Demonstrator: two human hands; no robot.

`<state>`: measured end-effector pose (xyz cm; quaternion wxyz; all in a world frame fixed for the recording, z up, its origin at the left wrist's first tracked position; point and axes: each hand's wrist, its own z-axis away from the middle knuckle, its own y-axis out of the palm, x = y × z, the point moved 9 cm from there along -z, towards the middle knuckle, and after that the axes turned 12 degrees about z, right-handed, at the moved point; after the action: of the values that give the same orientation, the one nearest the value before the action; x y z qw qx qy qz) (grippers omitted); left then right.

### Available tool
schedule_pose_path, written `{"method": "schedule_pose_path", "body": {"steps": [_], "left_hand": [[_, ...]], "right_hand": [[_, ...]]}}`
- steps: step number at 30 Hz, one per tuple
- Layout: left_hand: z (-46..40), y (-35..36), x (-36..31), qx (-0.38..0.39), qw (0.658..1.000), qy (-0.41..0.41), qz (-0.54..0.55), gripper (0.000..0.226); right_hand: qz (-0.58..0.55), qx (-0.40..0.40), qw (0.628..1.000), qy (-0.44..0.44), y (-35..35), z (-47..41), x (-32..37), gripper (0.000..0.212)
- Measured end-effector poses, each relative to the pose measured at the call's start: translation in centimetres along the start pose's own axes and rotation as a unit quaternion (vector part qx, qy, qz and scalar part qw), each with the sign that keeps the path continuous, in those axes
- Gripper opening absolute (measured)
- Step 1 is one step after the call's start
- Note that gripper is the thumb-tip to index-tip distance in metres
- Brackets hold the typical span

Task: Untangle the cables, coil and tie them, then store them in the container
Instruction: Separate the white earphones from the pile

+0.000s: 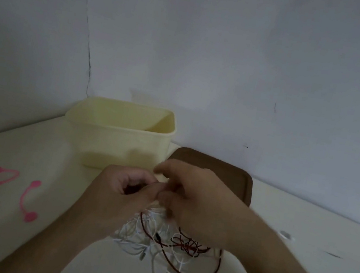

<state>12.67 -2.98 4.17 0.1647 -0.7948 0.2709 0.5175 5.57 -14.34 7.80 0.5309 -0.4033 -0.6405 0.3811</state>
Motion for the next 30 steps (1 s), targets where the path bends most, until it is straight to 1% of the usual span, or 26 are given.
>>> {"method": "schedule_pose_path", "body": {"steps": [1,3,4,6,7,8,10,11,12,13,14,15,16,17,18,19,20,21,22,23,24,25,26,28,29,30], "left_hand": [[-0.1,-0.4,-0.1,-0.015,1.000,0.001,-0.001,0.030],[-0.1,-1.4,-0.3,-0.044,0.999,-0.009,-0.006,0.033],[-0.1,-1.9,-0.4,-0.050,0.999,-0.015,-0.012,0.040],[-0.3,-2.5,-0.5,-0.053,0.998,-0.027,0.006,0.049],[-0.4,-2.8,-0.5,-0.055,0.998,-0.028,0.029,0.049],[-0.6,-2.8,-0.4,-0.054,0.996,-0.027,0.063,0.051],[-0.8,-3.4,-0.1,-0.069,0.985,-0.027,0.158,0.059],[-0.9,-3.7,-0.1,-0.076,0.976,-0.027,0.201,0.057],[-1.0,-4.0,-0.2,-0.080,0.968,-0.028,0.235,0.054],[-1.0,-4.3,-0.2,-0.082,0.962,-0.031,0.257,0.049],[-1.0,-4.4,-0.4,-0.085,0.957,-0.033,0.274,0.043],[-1.0,-4.5,-0.6,-0.088,0.954,-0.036,0.285,0.038],[-0.9,-4.5,-0.5,-0.092,0.953,-0.039,0.286,0.034],[-0.9,-4.4,-0.4,-0.095,0.957,-0.043,0.269,0.030],[-0.8,-4.2,-0.3,-0.094,0.965,-0.045,0.239,0.028],[-0.7,-3.7,-0.3,-0.086,0.975,-0.045,0.200,0.028],[-0.5,-3.1,-0.4,-0.071,0.985,-0.042,0.150,0.027],[-0.4,-2.2,-0.7,-0.053,0.993,-0.035,0.095,0.025],[-0.3,-1.5,-0.9,-0.040,0.998,-0.024,0.050,0.023],[-0.2,-0.9,-1.0,-0.033,0.999,-0.013,0.025,0.021],[-0.1,-0.6,-1.1,-0.034,0.999,-0.007,0.015,0.019],[-0.1,-0.3,-1.2,-0.033,0.999,-0.005,0.010,0.018],[-0.1,0.0,-1.3,-0.025,1.000,-0.003,0.005,0.019],[0.0,-0.2,-1.2,-0.023,1.000,-0.006,-0.008,0.025],[-0.1,-0.7,-1.1,-0.033,0.999,-0.011,-0.013,0.028],[-0.1,-1.3,-1.0,-0.043,0.999,-0.016,-0.022,0.033]], "right_hand": [[0.014,-0.030,0.999,0.008,-0.5,-0.2,0.0,0.014],[0.001,-0.067,0.996,0.050,-1.8,-0.2,-1.1,0.028],[-0.010,-0.085,0.993,0.078,-2.6,0.0,-1.8,0.033],[-0.053,-0.170,0.977,0.115,-5.6,0.8,-3.4,0.037],[-0.102,-0.230,0.959,0.130,-7.2,1.4,-4.3,0.039],[-0.164,-0.293,0.930,0.150,-8.7,2.5,-5.4,0.040],[-0.288,-0.397,0.850,0.195,-10.6,4.7,-8.0,0.039],[-0.319,-0.435,0.813,0.220,-11.1,5.7,-9.1,0.037],[-0.307,-0.459,0.797,0.247,-11.7,6.6,-10.1,0.033],[-0.258,-0.463,0.801,0.280,-12.0,7.1,-11.0,0.029],[-0.176,-0.442,0.821,0.316,-12.3,7.2,-11.8,0.031],[-0.079,-0.389,0.848,0.351,-12.1,7.0,-12.4,0.035],[0.005,-0.314,0.872,0.376,-11.4,6.4,-12.7,0.035],[0.065,-0.235,0.889,0.388,-10.3,5.7,-12.8,0.032],[0.108,-0.159,0.902,0.387,-8.9,4.9,-12.5,0.027],[0.144,-0.097,0.914,0.366,-7.6,4.1,-11.7,0.021],[0.158,-0.060,0.930,0.326,-6.4,3.1,-10.4,0.014],[0.138,-0.048,0.951,0.273,-5.4,2.2,-8.6,0.014],[0.069,-0.042,0.974,0.210,-4.2,1.4,-6.4,0.025],[-0.035,-0.021,0.989,0.143,-2.6,0.8,-4.1,0.037],[-0.102,0.002,0.990,0.092,-1.2,0.3,-2.2,0.048],[-0.121,0.014,0.991,0.062,-0.1,0.1,-0.7,0.056],[-0.096,0.013,0.994,0.040,0.7,-0.2,0.0,0.053],[-0.026,-0.009,0.999,0.024,0.6,-0.4,0.7,0.022],[-0.027,-0.016,0.999,0.034,0.1,-0.4,0.7,0.017],[-0.037,-0.028,0.997,0.056,-0.5,-0.4,0.0,0.024]]}}
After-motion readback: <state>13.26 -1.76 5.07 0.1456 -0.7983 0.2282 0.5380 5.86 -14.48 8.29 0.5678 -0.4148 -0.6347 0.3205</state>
